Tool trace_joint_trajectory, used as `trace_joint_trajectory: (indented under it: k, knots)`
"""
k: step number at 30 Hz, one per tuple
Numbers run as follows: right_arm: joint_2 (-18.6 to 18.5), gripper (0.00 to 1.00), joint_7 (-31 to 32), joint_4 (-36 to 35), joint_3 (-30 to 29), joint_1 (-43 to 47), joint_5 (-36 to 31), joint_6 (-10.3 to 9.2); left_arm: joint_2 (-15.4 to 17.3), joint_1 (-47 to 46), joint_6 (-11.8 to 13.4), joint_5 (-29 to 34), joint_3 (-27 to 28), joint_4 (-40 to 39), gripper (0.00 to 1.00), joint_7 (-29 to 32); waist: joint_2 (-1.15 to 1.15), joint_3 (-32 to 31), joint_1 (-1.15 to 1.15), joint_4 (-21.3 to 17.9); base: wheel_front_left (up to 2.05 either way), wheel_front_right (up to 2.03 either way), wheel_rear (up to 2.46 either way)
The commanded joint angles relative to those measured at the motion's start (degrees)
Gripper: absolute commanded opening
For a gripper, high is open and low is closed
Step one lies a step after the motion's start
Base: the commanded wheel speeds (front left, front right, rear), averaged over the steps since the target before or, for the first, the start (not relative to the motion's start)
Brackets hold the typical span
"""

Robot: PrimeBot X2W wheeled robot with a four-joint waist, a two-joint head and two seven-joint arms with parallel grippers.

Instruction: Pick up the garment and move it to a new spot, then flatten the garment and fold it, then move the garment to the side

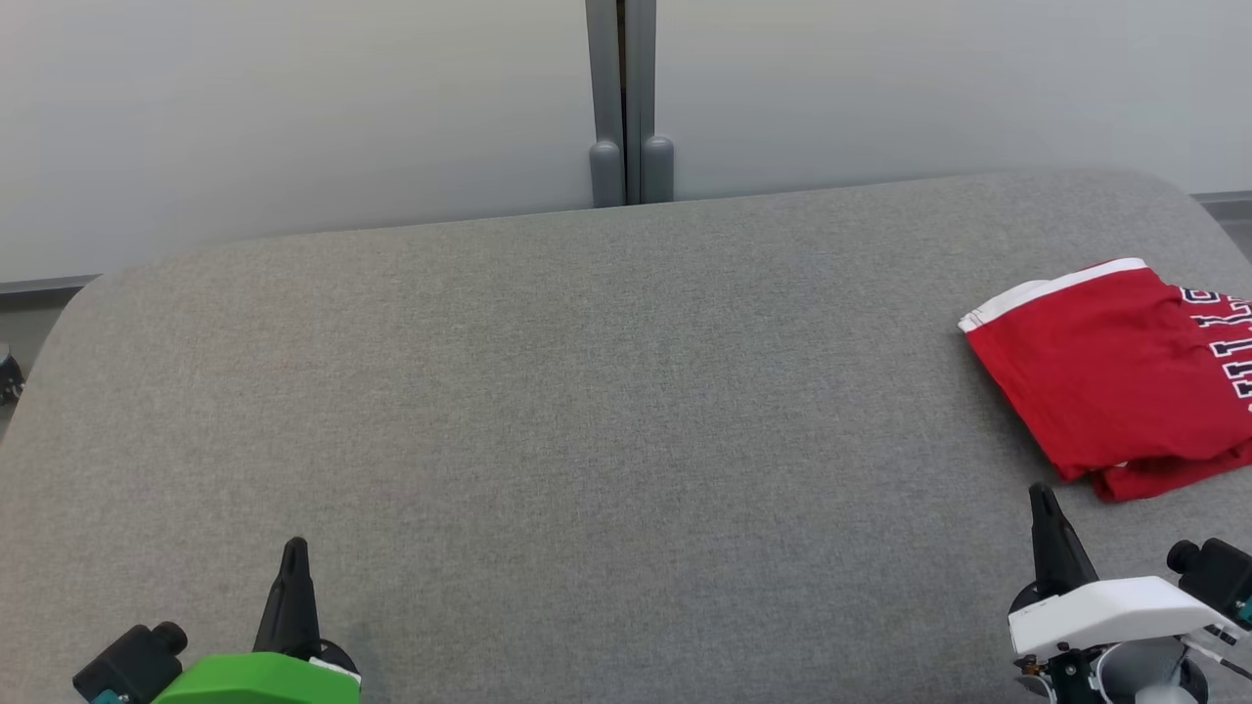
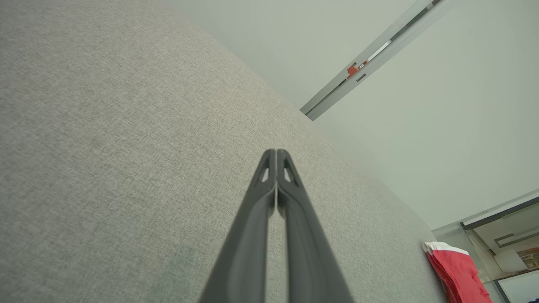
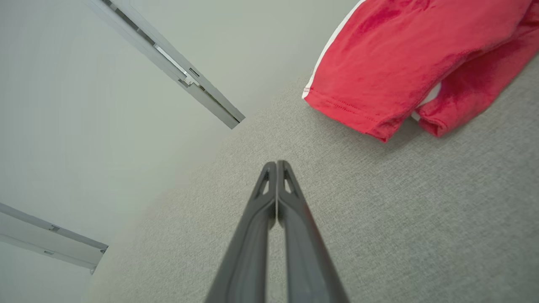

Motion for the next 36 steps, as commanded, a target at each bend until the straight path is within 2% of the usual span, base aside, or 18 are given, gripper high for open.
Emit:
trace_joint_trajectory:
  k: [1, 11, 36]
  knots:
    - [-0.3, 0.00, 0.4, -0.9, -0.1, -1.7, 2.3, -0.02, 0.2, -1.7, -0.3, -2.0, 0.4, -0.6, 0.00, 0.4, 0.00, 0.0, 0.00, 0.0, 0.00, 0.00, 0.00]
    - [-0.4, 0.00, 2.5, -0.9, -0.2, -2.6, 11.1, -0.03, 0.2, -3.1, -0.7, -9.7, 1.4, -0.3, 0.00, 2.4, 0.00, 0.2, 0.00, 0.0, 0.00, 0.00, 0.00]
    - [-0.5, 0.00, 6.5, -0.9, -0.3, -4.5, 28.4, -0.04, 0.3, -5.8, -1.3, -24.7, 3.2, 0.4, 0.00, 6.4, 0.00, 0.5, 0.00, 0.0, 0.00, 0.00, 0.00]
